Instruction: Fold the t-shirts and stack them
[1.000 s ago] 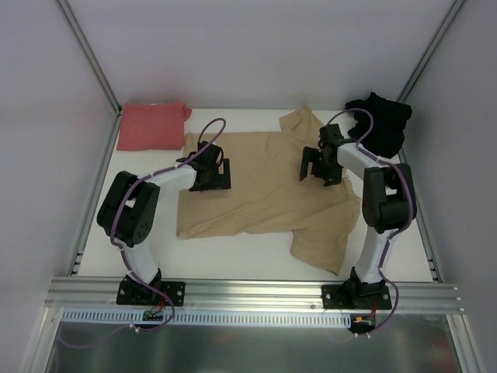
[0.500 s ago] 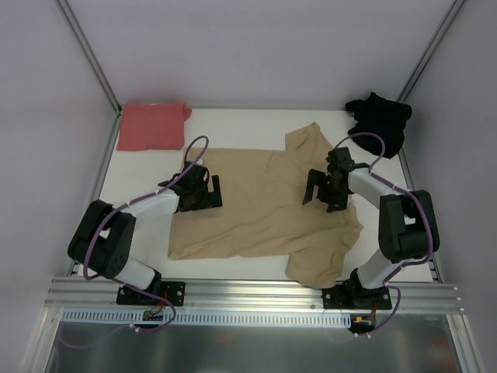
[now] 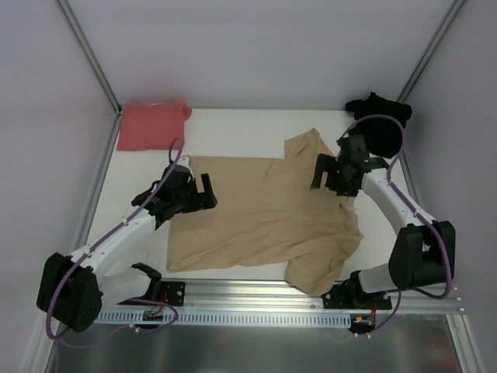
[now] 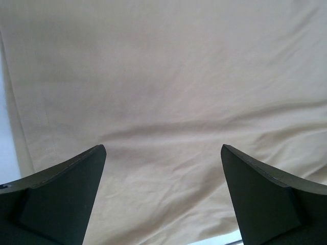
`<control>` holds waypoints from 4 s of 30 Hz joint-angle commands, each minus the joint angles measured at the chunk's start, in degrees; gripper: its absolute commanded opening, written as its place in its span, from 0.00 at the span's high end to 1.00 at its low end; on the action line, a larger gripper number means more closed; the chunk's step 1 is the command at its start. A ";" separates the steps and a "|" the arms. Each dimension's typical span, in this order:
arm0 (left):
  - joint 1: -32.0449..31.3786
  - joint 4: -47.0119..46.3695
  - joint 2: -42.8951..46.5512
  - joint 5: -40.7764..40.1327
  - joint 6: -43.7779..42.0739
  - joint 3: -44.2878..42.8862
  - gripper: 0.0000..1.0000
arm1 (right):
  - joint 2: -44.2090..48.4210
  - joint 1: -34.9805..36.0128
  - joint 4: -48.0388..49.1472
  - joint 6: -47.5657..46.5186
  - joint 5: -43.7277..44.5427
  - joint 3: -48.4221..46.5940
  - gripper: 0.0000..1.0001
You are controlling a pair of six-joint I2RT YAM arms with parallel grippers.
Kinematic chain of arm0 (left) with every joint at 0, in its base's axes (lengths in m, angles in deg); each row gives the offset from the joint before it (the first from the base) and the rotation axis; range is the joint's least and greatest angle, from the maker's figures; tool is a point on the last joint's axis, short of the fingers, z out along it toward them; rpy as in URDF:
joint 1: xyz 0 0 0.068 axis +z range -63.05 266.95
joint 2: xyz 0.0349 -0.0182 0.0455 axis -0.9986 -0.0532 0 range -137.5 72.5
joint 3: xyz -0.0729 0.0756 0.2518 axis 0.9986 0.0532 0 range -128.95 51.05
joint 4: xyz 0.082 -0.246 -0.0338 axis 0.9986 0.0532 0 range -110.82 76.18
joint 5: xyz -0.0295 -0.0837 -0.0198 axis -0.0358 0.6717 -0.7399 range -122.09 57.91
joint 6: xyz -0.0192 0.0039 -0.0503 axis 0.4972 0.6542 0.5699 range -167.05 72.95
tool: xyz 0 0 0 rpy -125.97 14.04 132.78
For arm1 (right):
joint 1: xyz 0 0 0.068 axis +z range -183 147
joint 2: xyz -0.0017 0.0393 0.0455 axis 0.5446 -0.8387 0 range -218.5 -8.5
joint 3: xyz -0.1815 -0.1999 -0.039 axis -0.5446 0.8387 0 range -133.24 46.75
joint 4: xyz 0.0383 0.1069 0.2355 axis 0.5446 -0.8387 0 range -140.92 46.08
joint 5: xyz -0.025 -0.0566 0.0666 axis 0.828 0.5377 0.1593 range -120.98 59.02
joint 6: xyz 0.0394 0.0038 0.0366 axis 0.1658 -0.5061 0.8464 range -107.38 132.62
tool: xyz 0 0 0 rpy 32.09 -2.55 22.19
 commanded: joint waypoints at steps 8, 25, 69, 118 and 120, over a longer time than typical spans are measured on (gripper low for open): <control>-0.37 -4.22 15.48 3.97 -1.89 -3.91 0.01 | -21.02 -3.64 -4.69 -6.16 1.04 -38.71 0.00; -0.54 -6.33 22.34 9.16 -4.53 2.86 0.01 | -55.60 -9.79 6.56 -0.36 -15.04 -70.13 0.05; -0.54 -5.81 19.70 9.08 -4.44 2.33 0.01 | -63.70 -12.70 11.21 8.17 -21.28 -65.04 0.40; -0.54 -5.28 20.85 8.64 -4.44 4.97 0.01 | -55.60 -15.33 9.37 1.49 -5.10 -62.40 0.40; -0.54 -5.63 20.67 8.73 -4.44 5.06 0.01 | -56.66 -15.33 9.20 2.01 -6.07 -63.28 0.40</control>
